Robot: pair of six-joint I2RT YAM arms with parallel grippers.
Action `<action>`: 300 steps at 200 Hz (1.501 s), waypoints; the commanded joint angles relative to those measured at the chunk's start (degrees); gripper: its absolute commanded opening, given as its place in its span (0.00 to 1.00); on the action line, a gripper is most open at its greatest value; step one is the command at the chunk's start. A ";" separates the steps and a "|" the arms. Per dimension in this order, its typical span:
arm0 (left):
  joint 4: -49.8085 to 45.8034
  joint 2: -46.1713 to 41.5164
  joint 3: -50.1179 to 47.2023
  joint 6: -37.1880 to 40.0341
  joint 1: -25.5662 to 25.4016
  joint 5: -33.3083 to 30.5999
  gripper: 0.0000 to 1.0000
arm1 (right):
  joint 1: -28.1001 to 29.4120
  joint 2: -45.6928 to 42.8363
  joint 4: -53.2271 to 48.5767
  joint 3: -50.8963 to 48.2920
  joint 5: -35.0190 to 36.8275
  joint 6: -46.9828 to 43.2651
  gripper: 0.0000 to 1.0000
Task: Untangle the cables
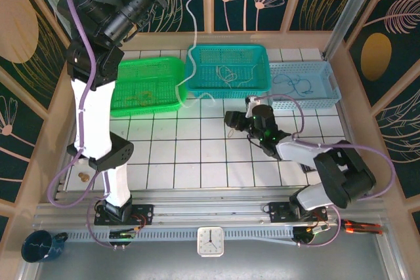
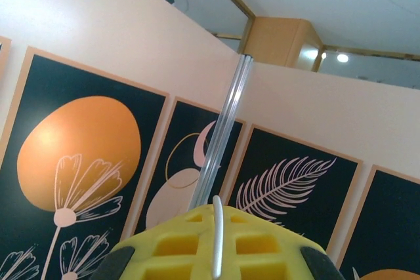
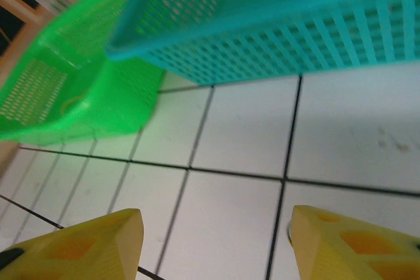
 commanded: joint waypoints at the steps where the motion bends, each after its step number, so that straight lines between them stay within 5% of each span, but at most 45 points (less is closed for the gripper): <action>1: -1.07 1.46 0.43 0.63 0.43 1.28 0.00 | 0.51 -4.22 -6.00 3.51 0.03 -3.45 0.62; 72: 2.28 5.96 0.48 -0.27 0.43 2.27 0.00 | -0.62 -9.49 -13.87 9.45 4.62 -6.26 0.64; 204: 12.01 15.35 0.47 9.06 0.64 -6.21 0.00 | -5.61 -16.47 -17.50 3.69 5.58 -3.27 0.64; 300: 17.48 23.41 0.41 10.10 1.46 -5.89 0.00 | -8.11 -19.03 -18.84 2.34 4.19 -3.28 0.65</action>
